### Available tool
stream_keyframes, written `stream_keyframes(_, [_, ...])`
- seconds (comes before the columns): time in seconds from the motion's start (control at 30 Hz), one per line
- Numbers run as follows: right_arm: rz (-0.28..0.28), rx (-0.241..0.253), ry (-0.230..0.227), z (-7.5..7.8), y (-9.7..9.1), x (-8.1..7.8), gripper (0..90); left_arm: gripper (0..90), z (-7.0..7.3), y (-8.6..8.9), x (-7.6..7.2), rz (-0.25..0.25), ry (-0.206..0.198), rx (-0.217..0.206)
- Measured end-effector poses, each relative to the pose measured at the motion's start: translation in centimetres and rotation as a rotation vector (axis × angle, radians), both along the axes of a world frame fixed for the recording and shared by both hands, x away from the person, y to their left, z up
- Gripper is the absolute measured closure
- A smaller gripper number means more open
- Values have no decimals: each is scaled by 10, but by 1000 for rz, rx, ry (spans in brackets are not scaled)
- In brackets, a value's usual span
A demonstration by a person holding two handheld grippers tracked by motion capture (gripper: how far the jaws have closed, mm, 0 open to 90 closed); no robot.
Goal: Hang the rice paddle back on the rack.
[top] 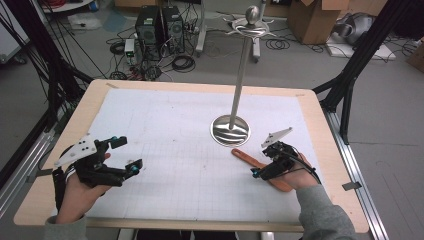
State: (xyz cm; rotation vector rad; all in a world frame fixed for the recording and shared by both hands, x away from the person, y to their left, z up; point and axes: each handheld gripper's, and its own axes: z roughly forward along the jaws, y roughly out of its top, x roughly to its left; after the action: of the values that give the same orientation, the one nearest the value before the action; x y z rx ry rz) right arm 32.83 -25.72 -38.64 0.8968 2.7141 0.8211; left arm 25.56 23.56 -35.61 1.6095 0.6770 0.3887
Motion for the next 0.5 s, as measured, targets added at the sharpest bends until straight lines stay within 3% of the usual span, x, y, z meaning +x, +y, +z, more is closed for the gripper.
stream_keyframes(0.1, [-2, -22, 17, -1, 2, 6, 147, 40, 7, -2, -5, -17, -28, -11])
stream_keyframes(0.3, [2, -46, 55, -4, 8, 15, 140, 40, 4, 0, -5, -3, -17, 9])
stream_keyframes(0.5, [11, -107, 88, -8, 14, 23, 142, 40, 1, 1, -5, 1, -9, 17])
